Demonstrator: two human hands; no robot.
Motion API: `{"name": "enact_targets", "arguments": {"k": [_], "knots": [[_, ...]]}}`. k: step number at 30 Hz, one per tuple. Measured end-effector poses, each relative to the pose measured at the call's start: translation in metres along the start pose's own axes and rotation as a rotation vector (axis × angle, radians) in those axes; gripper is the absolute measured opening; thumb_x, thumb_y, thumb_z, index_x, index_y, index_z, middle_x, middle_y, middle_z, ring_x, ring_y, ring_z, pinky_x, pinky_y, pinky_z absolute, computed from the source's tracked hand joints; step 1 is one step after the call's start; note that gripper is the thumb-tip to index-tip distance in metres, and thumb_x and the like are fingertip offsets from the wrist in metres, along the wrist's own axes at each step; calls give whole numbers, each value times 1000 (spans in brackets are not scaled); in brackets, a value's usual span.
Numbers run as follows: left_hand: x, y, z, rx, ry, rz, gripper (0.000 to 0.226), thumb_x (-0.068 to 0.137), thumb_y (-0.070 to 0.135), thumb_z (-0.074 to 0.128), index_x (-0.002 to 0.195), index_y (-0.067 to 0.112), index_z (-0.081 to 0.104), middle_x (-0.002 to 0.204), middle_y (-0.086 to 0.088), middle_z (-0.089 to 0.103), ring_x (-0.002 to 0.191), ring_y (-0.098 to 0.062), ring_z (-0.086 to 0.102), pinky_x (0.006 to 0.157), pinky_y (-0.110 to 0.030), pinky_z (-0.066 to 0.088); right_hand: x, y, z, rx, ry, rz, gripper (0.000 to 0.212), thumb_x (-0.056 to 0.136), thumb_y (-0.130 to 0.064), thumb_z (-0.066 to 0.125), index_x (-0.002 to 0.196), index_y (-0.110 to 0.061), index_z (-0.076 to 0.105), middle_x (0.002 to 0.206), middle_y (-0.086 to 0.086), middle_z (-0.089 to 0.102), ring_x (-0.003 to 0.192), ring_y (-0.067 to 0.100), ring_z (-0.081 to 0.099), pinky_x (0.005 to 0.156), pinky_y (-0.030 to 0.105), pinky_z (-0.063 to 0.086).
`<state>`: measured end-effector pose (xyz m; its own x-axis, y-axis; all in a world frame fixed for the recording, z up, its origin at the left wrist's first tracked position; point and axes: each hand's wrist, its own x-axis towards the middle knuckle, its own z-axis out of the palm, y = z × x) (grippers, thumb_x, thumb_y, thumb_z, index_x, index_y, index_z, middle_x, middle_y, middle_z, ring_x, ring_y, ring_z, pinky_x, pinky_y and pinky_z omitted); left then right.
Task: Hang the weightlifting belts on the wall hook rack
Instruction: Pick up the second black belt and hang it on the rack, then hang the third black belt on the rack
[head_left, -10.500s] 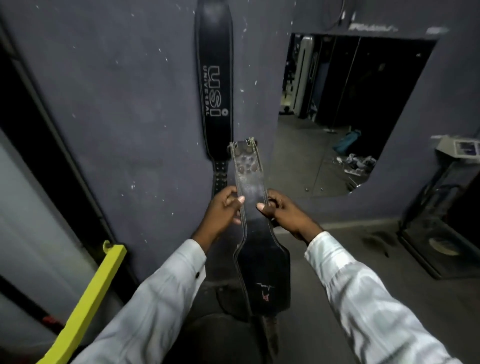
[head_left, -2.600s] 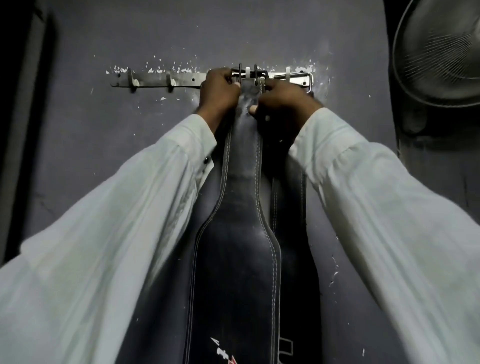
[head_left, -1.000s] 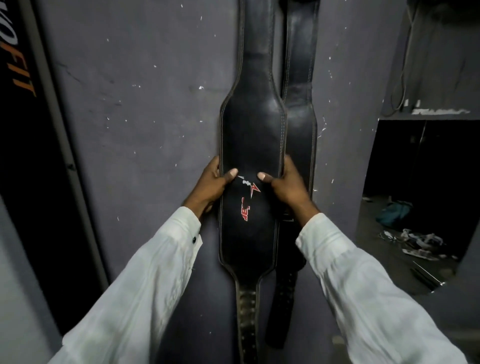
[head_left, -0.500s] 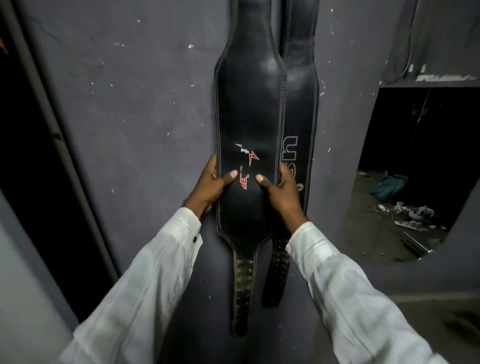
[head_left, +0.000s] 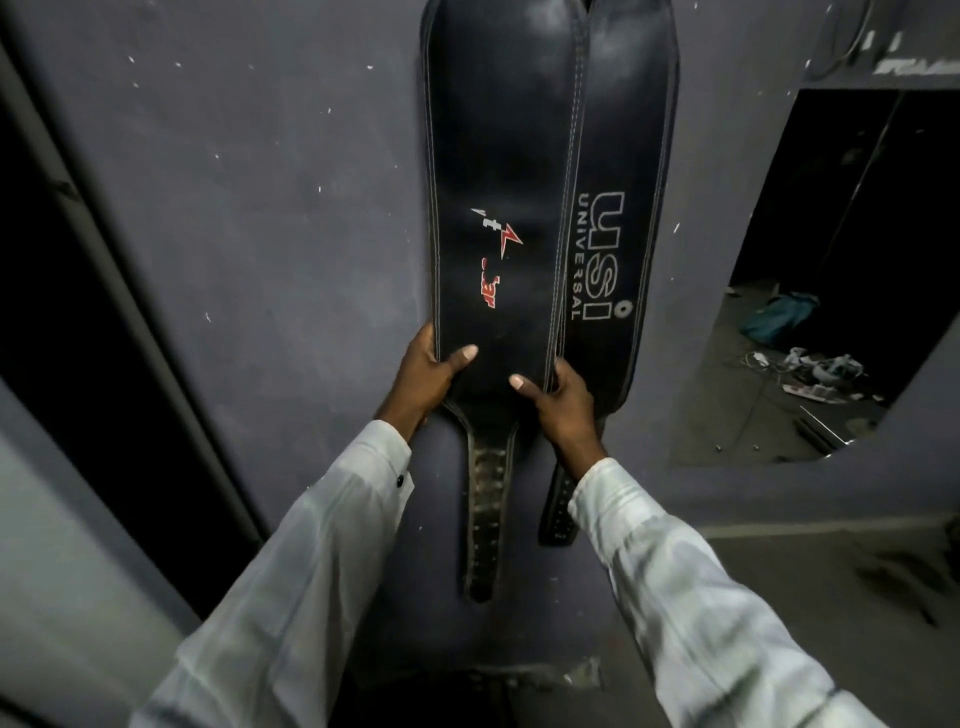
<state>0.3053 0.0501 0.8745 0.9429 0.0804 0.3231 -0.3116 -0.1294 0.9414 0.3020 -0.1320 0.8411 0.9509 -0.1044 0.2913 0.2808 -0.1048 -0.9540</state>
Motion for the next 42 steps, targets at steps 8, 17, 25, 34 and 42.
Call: {"name": "enact_targets", "arguments": {"k": [8,17,25,34,42], "knots": [[-39,-27,11,176,71,-180,33,94,25,63,123,12,54,112,1,65,111,-21,62,94,-31,49,-35,21,4,4,82,253,15,87,-6,72,87,-9,57,71,-3,52,62,2,47,60,8,40],[-143,-82,11,167,-98,-488,17,96,29,60,107,16,60,113,-14,62,103,-26,61,99,-45,52,-127,59,-3,60,-55,454,17,92,-9,66,83,-7,52,71,9,46,57,10,45,55,21,44],[-297,-179,7,-90,-72,-919,19,101,17,52,119,11,55,106,-8,62,83,-17,63,69,-28,51,-256,138,-11,62,25,754,39,93,-7,64,60,-21,50,66,6,55,74,23,54,75,41,47],[-465,-331,4,-178,54,-1293,9,100,18,54,107,16,59,98,-6,66,81,-19,66,69,-32,54,-373,284,-18,43,-75,1077,18,97,5,49,87,-6,59,81,10,62,72,21,60,70,31,51],[-568,-510,20,-183,146,-1518,15,101,10,50,109,9,63,114,-17,64,87,-21,62,76,-37,53,-454,477,2,-284,-425,1208,22,93,6,52,113,6,62,103,20,65,91,29,67,88,41,56]]}}
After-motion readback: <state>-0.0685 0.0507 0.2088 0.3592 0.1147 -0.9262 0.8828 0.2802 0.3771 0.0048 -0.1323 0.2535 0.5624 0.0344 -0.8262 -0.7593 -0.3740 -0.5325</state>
